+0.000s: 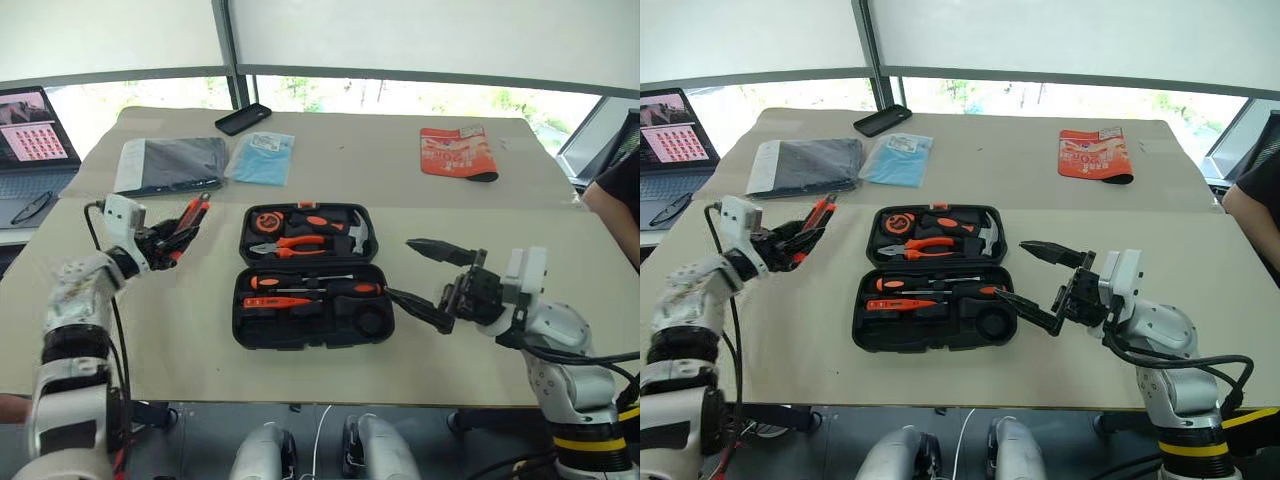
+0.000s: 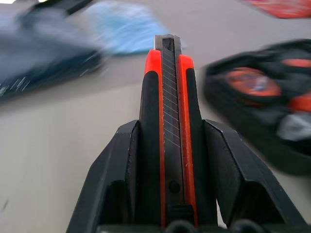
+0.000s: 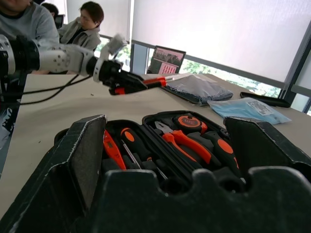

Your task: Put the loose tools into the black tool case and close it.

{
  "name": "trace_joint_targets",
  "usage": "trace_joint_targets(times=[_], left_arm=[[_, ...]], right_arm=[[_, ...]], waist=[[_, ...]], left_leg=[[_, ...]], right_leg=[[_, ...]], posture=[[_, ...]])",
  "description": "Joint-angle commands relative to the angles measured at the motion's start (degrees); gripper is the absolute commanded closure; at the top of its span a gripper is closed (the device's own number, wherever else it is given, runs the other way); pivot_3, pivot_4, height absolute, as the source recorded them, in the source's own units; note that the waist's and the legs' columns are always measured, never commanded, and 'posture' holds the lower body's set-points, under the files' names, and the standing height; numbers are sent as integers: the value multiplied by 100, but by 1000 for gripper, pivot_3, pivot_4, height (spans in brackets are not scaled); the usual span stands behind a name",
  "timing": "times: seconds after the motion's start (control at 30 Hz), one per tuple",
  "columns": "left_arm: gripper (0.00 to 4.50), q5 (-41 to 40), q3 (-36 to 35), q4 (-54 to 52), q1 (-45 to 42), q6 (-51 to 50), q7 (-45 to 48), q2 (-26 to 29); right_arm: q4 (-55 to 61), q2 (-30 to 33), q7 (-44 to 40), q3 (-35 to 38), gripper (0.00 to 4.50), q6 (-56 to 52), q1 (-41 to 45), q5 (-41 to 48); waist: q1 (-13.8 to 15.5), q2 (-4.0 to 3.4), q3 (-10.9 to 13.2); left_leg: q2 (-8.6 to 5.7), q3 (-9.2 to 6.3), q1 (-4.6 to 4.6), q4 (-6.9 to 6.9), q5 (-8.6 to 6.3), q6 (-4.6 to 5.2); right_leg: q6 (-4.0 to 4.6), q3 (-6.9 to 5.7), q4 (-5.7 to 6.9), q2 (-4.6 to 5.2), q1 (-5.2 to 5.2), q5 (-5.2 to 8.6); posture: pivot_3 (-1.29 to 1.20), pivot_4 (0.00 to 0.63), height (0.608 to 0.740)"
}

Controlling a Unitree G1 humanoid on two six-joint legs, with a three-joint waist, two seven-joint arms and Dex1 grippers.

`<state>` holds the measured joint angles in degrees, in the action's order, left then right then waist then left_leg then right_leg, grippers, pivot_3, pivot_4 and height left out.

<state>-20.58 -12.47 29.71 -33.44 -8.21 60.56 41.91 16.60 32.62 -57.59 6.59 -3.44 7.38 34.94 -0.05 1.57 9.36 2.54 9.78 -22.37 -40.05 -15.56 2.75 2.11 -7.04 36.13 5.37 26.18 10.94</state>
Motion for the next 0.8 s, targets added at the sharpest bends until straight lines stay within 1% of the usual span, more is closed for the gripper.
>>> trace_joint_targets(times=[0.03, 0.13, 0.2, 0.23, 0.3, 0.33, 0.43, 0.47, 0.57, 0.7, 0.8], left_arm=[[2940, -424, 678, -1931, 424, -357, 1565, 537], [2940, -621, 1158, -3056, 666, -1013, 1885, 762], [2940, -653, 1368, -3530, 738, -1364, 1894, 825], [2940, -562, 1584, -3783, 707, -1599, 1767, 788], [2940, -285, 2194, -4288, 481, -2151, 1290, 461], [2940, -119, 2447, -4451, 401, -2339, 1141, 390], [2940, 252, 2721, -4665, 411, -2520, 839, 395], [2940, 300, 2775, -4718, 455, -2563, 802, 419], [2940, 444, 2991, -4749, 533, -2662, 755, 466], [2940, 748, 3188, -4454, 400, -2496, 509, 223], [2940, 810, 3334, -4357, 337, -2407, 588, 84]], right_arm=[[64, 268, -285, 197, 0, 62, -107, 10], [134, 446, -382, 324, 0, 1, -277, 69], [192, 541, -418, 392, 0, -45, -378, 106], [288, 659, -471, 492, 0, -102, -538, 162], [504, 913, -631, 726, 0, -206, -961, 255], [605, 1009, -687, 813, 0, -248, -1147, 293], [844, 1089, -649, 957, 0, -315, -1459, 361], [923, 1083, -594, 1010, 0, -351, -1536, 397], [1080, 1059, -500, 1130, 0, -410, -1714, 428], [1282, 1032, -431, 1175, 0, -498, -1872, 444], [1378, 1045, -382, 1246, 0, -574, -1941, 494]], waist=[[26, -3, -1], [66, -8, -2], [82, -8, -2], [81, -7, -1], [122, -10, -1], [155, -10, -1], [120, -7, 0], [69, -6, 1], [62, -6, 1], [102, -7, 1], [119, -7, 1]], left_leg=[[-1, 0, 1, -1, -2, 2], [-3, 1, 6, -3, -9, 13], [-3, 0, 1, -4, -10, 16], [-3, -2, 2, -5, -11, 17], [-3, -7, -3, -7, -11, 19], [-5, -10, 0, -6, -11, 20], [-4, -12, -3, -14, -13, 24], [-3, -11, -1, -13, -13, 24], [7, -13, 8, -6, -26, 47], [8, -23, 10, -7, -22, 41], [5, -26, 5, -8, -23, 48]], right_leg=[[0, 1, -1, 2, -3, 0], [-2, 5, 1, 11, -7, 2], [-4, 9, -3, 9, -5, 2], [-5, 9, -2, 9, -6, 3], [-5, 10, -2, 4, -4, 3], [-5, 12, -2, 2, -8, 3], [-7, 21, -2, -11, -9, 3], [-7, 26, -2, -14, -8, 2], [-7, 36, 3, -22, -7, 3], [-6, 26, 8, -23, -6, 3], [-6, 28, 4, -20, -7, 3]], posture=[[0, 150, 740], [0, 150, 740], [0, 150, 740], [0, 150, 740], [0, 150, 740], [0, 150, 740], [0, 150, 740], [0, 150, 740], [0, 150, 740], [0, 150, 740], [0, 150, 740]])
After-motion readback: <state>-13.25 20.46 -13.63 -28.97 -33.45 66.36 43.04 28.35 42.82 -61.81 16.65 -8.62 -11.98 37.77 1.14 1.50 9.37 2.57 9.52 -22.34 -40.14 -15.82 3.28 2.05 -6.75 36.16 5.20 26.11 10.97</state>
